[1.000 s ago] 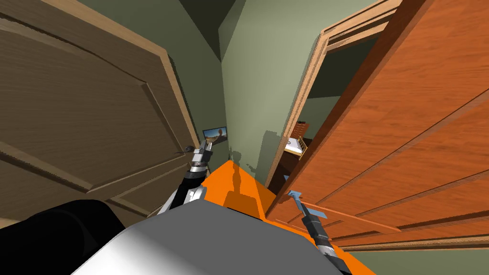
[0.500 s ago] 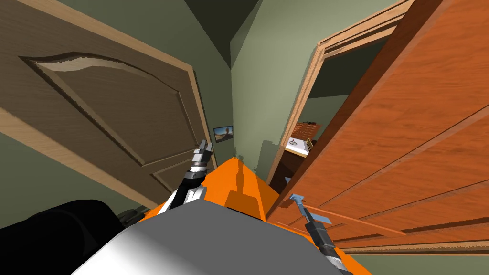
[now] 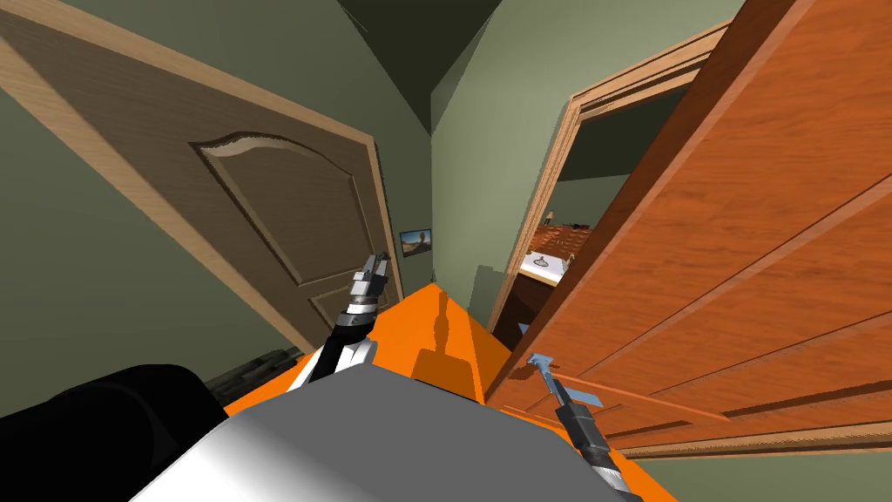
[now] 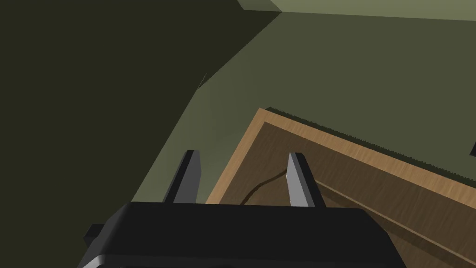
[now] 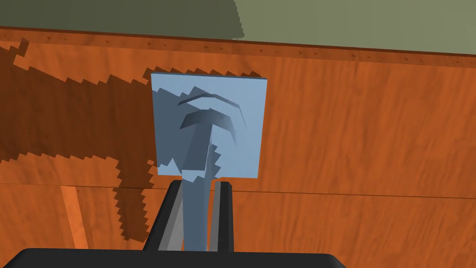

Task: Pull the door open

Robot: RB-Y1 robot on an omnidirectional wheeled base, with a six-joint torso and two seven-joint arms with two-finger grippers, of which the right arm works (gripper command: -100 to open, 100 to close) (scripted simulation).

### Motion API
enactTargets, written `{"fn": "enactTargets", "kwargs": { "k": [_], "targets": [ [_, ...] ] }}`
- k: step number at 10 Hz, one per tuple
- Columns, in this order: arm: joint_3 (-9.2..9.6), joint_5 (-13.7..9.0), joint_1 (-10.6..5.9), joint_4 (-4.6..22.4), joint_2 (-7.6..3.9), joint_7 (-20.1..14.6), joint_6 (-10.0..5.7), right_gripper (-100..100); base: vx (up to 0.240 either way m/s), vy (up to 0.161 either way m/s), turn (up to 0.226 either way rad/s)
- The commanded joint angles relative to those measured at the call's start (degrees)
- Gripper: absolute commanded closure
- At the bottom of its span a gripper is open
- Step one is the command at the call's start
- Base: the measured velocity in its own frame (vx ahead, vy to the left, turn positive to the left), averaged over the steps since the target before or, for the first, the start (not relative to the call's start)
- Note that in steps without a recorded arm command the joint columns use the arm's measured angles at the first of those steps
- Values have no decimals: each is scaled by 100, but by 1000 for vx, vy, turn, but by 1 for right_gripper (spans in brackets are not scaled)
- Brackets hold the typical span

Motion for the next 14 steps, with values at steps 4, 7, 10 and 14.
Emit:
{"fn": "enactTargets", "kwargs": {
  "k": [4, 7, 10, 14],
  "targets": [
    [-220, 186, -363, 114, 174, 71, 299, 100, -222, -66, 129],
    [-380, 318, -632, 196, 298, 124, 515, 100, -207, -83, 150],
    [-517, 431, -863, 267, 405, 168, 699, 100, -157, -55, 113],
    [-695, 578, -1163, 358, 544, 227, 939, 100, -206, -84, 132]
  ]
}}
